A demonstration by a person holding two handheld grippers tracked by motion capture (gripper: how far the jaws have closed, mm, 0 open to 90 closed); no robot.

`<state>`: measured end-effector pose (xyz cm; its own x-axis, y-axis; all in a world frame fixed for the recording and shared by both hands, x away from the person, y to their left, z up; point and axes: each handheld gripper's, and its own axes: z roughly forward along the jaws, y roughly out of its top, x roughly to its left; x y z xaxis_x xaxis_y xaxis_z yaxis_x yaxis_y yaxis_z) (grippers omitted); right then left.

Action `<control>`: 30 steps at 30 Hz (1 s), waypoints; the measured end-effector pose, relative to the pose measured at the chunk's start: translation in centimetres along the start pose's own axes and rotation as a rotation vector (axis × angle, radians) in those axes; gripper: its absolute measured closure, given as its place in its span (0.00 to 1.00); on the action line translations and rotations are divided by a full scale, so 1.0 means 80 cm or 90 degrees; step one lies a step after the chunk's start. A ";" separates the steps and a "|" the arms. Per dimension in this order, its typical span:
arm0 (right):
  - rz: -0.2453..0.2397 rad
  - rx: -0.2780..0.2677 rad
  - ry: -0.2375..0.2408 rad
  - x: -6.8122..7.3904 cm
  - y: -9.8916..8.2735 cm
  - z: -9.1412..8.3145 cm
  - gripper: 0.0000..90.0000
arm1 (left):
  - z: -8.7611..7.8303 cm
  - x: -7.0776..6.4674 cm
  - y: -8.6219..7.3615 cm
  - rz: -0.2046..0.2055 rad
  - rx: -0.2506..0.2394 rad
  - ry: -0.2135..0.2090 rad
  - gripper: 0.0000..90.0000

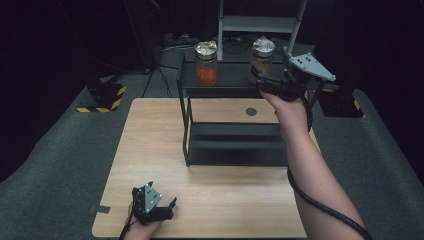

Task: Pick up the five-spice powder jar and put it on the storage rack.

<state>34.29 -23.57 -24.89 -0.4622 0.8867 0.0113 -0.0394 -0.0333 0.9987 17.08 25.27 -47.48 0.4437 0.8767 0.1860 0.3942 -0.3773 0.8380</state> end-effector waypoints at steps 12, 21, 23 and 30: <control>-0.009 -0.008 0.021 0.001 -0.018 -0.036 0.00 | 0.001 -0.001 0.001 0.001 0.001 0.001 0.01; -0.018 -0.011 0.041 0.005 -0.037 -0.061 0.00 | 0.000 -0.001 0.001 0.003 0.001 0.001 0.01; -0.021 -0.012 0.042 0.005 -0.041 -0.066 0.00 | 0.001 -0.001 0.001 0.003 0.001 0.001 0.01; -0.036 -0.012 0.044 0.008 -0.062 -0.085 0.00 | 0.000 -0.002 0.000 0.003 0.000 0.002 0.01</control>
<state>28.18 -25.97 -30.16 -0.5193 0.8532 -0.0492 -0.0831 0.0069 0.9965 17.05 25.13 -47.52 0.4433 0.8755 0.1922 0.3920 -0.3822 0.8368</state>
